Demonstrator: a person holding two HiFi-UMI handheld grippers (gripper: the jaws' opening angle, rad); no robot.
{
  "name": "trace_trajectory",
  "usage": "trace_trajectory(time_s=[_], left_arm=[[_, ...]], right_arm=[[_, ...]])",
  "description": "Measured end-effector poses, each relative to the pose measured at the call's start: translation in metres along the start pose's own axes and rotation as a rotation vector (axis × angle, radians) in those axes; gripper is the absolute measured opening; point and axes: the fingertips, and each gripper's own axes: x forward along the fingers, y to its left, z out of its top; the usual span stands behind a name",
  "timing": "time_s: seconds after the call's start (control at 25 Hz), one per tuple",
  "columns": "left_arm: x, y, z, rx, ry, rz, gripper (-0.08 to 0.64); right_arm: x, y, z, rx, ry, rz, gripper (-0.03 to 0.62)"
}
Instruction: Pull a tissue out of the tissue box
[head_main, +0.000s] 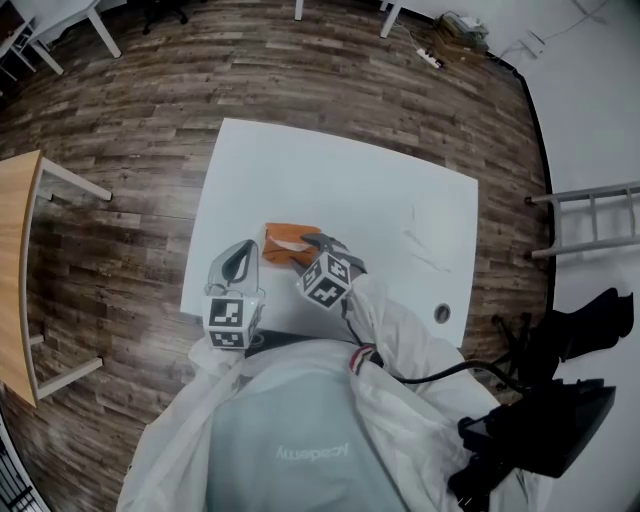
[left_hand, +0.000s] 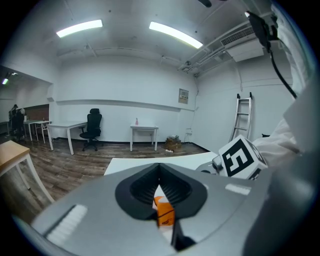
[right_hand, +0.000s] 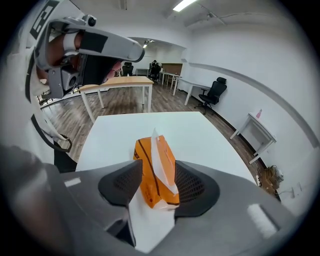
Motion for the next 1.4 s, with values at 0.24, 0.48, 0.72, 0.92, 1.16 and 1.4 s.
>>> trace_trajectory(time_s=[0.24, 0.48, 0.72, 0.92, 1.16, 1.4], left_arm=[[-0.002, 0.001, -0.002, -0.007, 0.004, 0.012, 0.0], [-0.004, 0.002, -0.003, -0.011, 0.008, 0.019, 0.0], [-0.008, 0.001, -0.005, -0.012, 0.013, 0.026, 0.0], [-0.01, 0.003, -0.006, -0.016, 0.014, 0.035, 0.0], [-0.011, 0.003, -0.01, -0.021, 0.021, 0.042, 0.0], [-0.009, -0.003, -0.019, -0.028, 0.061, 0.014, 0.0]], right_arm=[[0.005, 0.005, 0.003, -0.034, 0.005, 0.009, 0.189], [0.011, 0.003, 0.006, -0.039, 0.002, -0.004, 0.148], [0.015, 0.0, 0.001, -0.043, 0.017, -0.012, 0.111], [0.018, 0.0, -0.001, -0.046, 0.027, -0.016, 0.085], [0.019, -0.003, -0.003, -0.042, 0.025, -0.031, 0.043], [0.019, -0.006, -0.004, -0.041, 0.024, -0.042, 0.016]])
